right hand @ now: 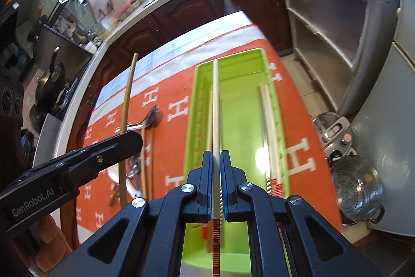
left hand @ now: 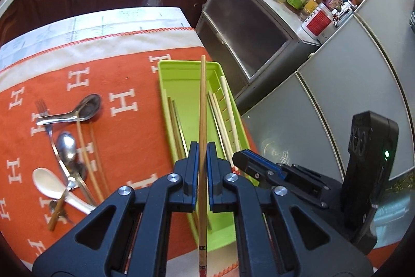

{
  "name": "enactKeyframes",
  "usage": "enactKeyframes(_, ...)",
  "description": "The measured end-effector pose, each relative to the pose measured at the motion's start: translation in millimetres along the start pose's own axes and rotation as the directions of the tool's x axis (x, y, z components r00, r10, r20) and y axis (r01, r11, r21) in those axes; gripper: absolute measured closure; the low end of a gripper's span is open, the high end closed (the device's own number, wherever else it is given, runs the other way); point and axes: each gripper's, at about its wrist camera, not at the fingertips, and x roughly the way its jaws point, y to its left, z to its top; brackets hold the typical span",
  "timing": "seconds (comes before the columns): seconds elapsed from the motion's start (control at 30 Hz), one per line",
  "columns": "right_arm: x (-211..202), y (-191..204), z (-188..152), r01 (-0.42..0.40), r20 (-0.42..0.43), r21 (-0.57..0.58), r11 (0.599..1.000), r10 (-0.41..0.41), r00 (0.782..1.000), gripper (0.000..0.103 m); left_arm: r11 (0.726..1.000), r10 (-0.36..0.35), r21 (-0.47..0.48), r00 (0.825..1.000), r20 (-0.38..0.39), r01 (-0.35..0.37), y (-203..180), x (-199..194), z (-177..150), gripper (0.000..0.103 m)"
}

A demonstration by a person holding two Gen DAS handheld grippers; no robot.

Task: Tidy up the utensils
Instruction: 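Carry chopsticks into the green tray with both tools and open both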

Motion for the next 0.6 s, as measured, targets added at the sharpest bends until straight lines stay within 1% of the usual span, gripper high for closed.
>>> enactKeyframes(0.23, 17, -21, 17, 0.044, 0.002, 0.021, 0.999, -0.044, 0.999, 0.098, 0.999, 0.007, -0.031, 1.0, -0.022, -0.007, 2, 38, 13, 0.1)
enactKeyframes(0.33, 28, -20, 22, 0.062, 0.006, 0.01, 0.998, -0.062, 0.998, 0.097, 0.999, 0.001, -0.037, 0.999, -0.032, -0.002, 6, 51, 16, 0.1)
enactKeyframes(0.43, 34, -19, 25, 0.09, 0.019, 0.004, 0.996, -0.09, 0.996, 0.096, 0.999, 0.03, -0.041, 0.999, -0.037, -0.031, 11, 60, 17, 0.1)
enactKeyframes(0.5, 38, -15, 26, 0.103, 0.027, -0.001, 0.995, -0.103, 0.994, 0.092, 0.998, 0.033, -0.045, 0.998, -0.051, -0.035, 16, 65, 16, 0.1)
enactKeyframes(0.6, 42, -12, 26, 0.114, 0.029, -0.011, 0.993, -0.113, 0.993, 0.092, 0.998, 0.054, -0.037, 0.997, -0.059, -0.056, 23, 65, 12, 0.099)
